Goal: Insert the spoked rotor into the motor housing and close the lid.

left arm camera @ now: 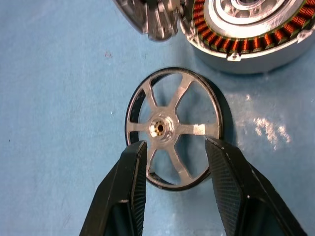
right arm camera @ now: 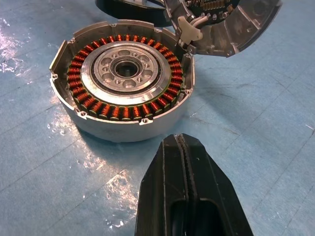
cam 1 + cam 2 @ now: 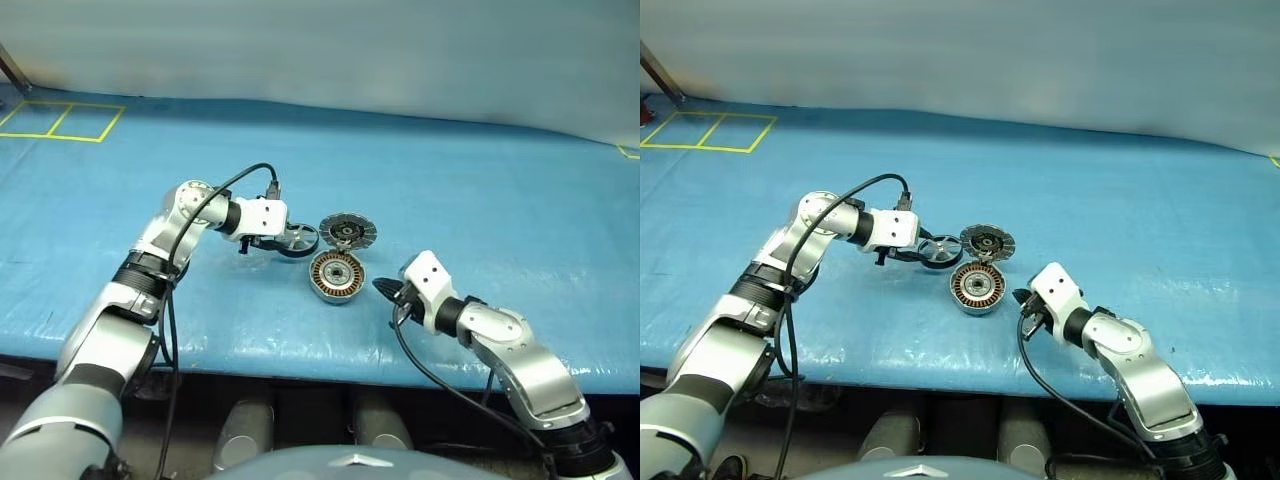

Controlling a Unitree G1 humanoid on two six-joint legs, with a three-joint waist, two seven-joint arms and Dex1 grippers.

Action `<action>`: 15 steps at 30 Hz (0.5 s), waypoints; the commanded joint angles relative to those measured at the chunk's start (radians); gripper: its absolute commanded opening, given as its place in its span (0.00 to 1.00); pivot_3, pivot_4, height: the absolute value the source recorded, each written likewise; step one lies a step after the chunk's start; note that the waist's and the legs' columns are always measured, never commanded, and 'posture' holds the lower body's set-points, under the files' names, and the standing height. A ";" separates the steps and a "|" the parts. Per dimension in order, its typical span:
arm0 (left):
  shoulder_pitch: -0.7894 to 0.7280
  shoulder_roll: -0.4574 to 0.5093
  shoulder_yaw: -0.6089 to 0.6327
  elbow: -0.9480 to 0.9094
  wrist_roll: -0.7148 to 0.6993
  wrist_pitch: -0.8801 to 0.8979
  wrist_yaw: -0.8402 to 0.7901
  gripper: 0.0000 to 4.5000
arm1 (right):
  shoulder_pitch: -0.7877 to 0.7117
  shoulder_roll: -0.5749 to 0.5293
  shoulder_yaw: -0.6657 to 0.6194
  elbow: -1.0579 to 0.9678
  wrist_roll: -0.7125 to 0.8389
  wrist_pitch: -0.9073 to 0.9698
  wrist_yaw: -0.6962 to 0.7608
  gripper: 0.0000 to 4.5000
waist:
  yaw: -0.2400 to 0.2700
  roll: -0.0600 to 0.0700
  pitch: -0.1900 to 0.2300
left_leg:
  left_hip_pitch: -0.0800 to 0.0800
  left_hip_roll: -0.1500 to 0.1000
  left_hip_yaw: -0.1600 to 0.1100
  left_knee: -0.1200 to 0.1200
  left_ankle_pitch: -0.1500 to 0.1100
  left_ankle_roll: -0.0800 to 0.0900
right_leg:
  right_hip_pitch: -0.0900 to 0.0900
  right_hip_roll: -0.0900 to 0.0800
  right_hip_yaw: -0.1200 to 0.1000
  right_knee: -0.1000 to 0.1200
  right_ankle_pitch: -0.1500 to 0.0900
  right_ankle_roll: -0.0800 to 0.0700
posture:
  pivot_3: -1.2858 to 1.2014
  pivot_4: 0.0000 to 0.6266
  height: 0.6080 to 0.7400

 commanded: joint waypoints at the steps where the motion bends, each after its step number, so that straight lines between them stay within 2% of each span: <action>1: 0.026 0.038 0.053 -0.084 -0.058 0.042 -0.018 0.44 | 0.015 0.015 -0.021 -0.001 -0.013 -0.047 -0.019 0.00 | -0.001 0.000 0.000 | 0.000 0.000 0.000 0.000 0.000 0.000 | 0.000 0.000 0.000 0.000 0.000 -0.001 | 0.52 0.24 1.00; 5: 0.045 0.066 0.053 -0.089 -0.061 0.061 -0.011 0.44 | 0.029 0.028 -0.019 0.005 -0.015 -0.062 -0.025 0.00 | -0.002 0.000 0.000 | 0.001 0.000 0.000 0.000 0.000 0.000 | 0.000 0.000 0.000 0.001 -0.003 -0.004 | 0.52 0.24 1.00; 8: 0.031 0.050 0.065 -0.060 -0.067 0.063 0.027 0.44 | 0.029 0.040 -0.013 0.015 -0.022 -0.071 -0.028 0.00 | 0.000 0.000 0.000 | 0.001 0.000 0.000 0.000 0.000 0.000 | 0.000 0.000 0.000 0.001 -0.003 -0.005 | 0.52 0.24 1.00; 15: -0.092 0.014 0.010 0.083 -0.027 0.039 0.018 0.44 | 0.024 0.065 -0.002 0.021 -0.033 -0.084 -0.040 0.00 | 0.004 0.000 0.000 | 0.001 0.000 0.000 0.000 0.000 0.000 | 0.001 0.000 0.000 0.001 -0.003 -0.005 | 0.52 0.24 1.00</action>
